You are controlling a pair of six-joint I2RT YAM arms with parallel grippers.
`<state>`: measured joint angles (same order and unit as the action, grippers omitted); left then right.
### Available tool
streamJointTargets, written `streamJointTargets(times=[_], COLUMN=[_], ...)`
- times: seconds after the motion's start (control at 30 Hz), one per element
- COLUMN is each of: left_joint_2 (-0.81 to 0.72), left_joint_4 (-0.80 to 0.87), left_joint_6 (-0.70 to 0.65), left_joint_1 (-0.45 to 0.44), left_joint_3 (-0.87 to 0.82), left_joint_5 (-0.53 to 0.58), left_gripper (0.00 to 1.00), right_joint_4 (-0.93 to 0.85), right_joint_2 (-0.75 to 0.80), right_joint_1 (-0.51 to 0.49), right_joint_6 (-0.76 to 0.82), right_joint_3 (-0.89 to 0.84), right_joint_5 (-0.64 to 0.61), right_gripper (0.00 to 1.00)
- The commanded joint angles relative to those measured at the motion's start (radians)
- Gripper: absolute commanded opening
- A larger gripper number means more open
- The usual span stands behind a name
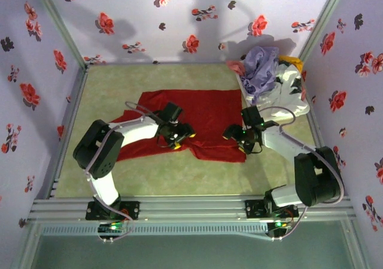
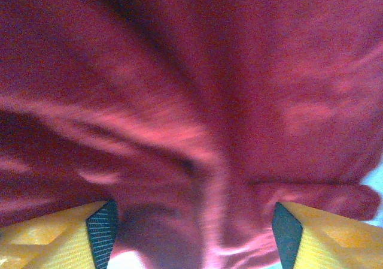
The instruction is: Fold and stack the t-shirts
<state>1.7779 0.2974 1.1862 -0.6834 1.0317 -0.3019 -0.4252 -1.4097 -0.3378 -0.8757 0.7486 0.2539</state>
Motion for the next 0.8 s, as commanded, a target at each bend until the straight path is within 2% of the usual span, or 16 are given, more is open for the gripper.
streamJointTargets(times=[0.0, 0.17, 0.4, 0.6, 0.77], left_joint_2=[-0.057, -0.119, -0.183, -0.233, -0.199], left_joint_4=[0.059, 0.046, 0.134, 0.166, 0.176], left_joint_6=[-0.017, -0.009, -0.059, -0.065, -0.075], left_joint_1=[-0.006, -0.006, -0.003, -0.003, -0.007], left_joint_3=[-0.09, -0.187, -0.217, -0.182, -0.09], left_joint_5=[0.02, 0.026, 0.041, 0.05, 0.042], left_gripper=[0.73, 0.73, 0.73, 0.74, 0.74], right_joint_4=[0.029, 0.026, 0.04, -0.002, 0.022], right_joint_2=[-0.035, -0.051, -0.084, -0.104, -0.149], right_joint_1=[0.009, 0.011, 0.016, 0.022, 0.047], right_joint_6=[-0.003, 0.02, 0.038, 0.092, 0.116], right_joint_3=[-0.001, 0.027, 0.063, 0.144, 0.177], right_joint_5=[-0.009, -0.021, -0.012, -0.023, -0.036], right_gripper=[0.82, 0.82, 0.82, 0.82, 0.82])
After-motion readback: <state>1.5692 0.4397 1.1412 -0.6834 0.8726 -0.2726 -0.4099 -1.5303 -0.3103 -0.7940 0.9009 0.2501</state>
